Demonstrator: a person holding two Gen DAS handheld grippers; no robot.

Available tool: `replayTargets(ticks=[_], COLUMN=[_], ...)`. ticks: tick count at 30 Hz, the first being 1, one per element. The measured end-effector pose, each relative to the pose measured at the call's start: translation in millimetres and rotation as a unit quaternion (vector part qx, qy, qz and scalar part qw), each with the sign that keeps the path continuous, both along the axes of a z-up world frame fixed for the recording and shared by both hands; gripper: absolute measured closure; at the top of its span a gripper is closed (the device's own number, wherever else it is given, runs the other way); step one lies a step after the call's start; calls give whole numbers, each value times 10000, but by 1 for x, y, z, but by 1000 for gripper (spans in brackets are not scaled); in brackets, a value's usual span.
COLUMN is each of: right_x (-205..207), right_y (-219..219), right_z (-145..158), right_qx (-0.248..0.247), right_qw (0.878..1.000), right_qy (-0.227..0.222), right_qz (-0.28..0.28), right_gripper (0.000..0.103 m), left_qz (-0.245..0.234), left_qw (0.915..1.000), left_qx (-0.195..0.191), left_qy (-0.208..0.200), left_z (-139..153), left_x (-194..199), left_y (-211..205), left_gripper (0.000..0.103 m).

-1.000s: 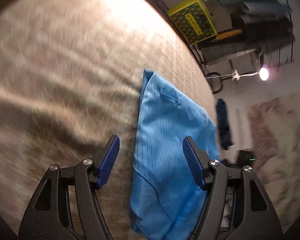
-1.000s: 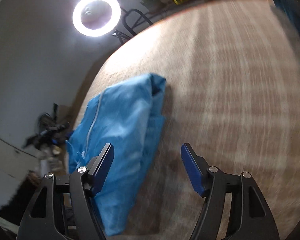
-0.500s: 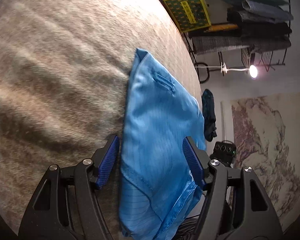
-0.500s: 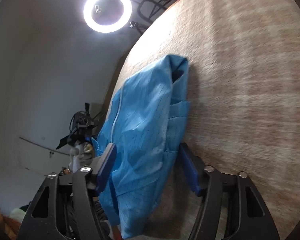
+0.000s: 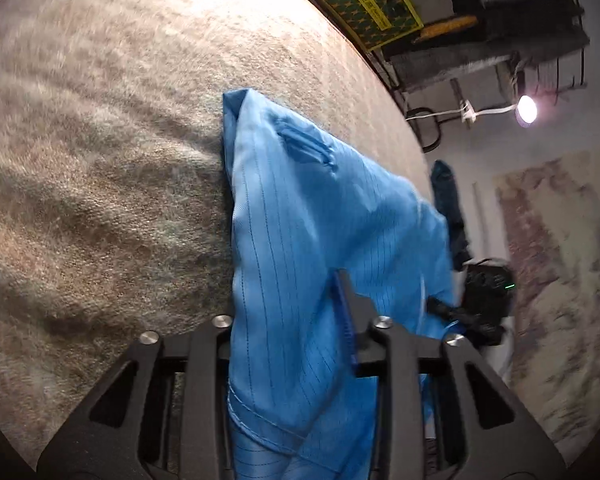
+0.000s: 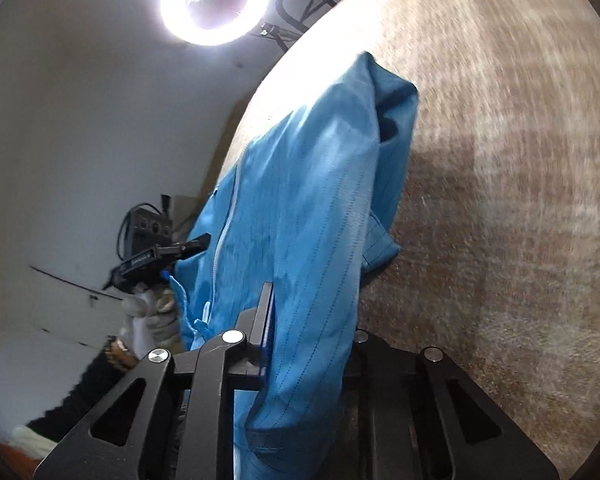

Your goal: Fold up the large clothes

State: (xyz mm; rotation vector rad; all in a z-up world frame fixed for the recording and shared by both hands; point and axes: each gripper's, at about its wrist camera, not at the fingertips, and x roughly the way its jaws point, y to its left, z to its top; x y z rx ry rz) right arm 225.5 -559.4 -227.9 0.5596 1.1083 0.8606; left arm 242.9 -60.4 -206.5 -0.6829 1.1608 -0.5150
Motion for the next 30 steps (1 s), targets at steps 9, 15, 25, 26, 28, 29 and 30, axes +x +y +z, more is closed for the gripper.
replayTargets(ticks=[9, 15, 25, 26, 28, 29, 30], right_x=[-18, -34, -53, -52, -50, -50, -48], right_y=[39, 40, 1, -15, -27, -28, -29], right_z=[41, 62, 84, 82, 67, 62, 51], right_qx=[-1000, -1259, -1307, -1233, -903, -800, -713], right_qw=[9926, 9865, 9832, 9845, 9905, 9918, 9929], right_qy=[-695, -1045, -1181, -1144, -866, -796, -658], right_qz=[-27, -94, -473, -501, -573, -601, -693], right_gripper=[96, 98, 98, 98, 97, 95, 93], left_qz=[-214, -347, -817, -852, -880, -838, -760], left_qw=[9948, 9923, 9864, 9867, 9878, 9883, 9895], left_qx=[683, 741, 659, 620, 637, 739, 773], left_qy=[-727, -930, -1264, -1236, -1120, -1038, -959], left_z=[44, 66, 99, 98, 94, 89, 85], left_x=[-25, -39, -47, -45, -41, -37, -34], left_y=[-29, -53, -126, -131, -137, -136, -133], left_gripper=[92, 94, 95, 95, 95, 95, 95])
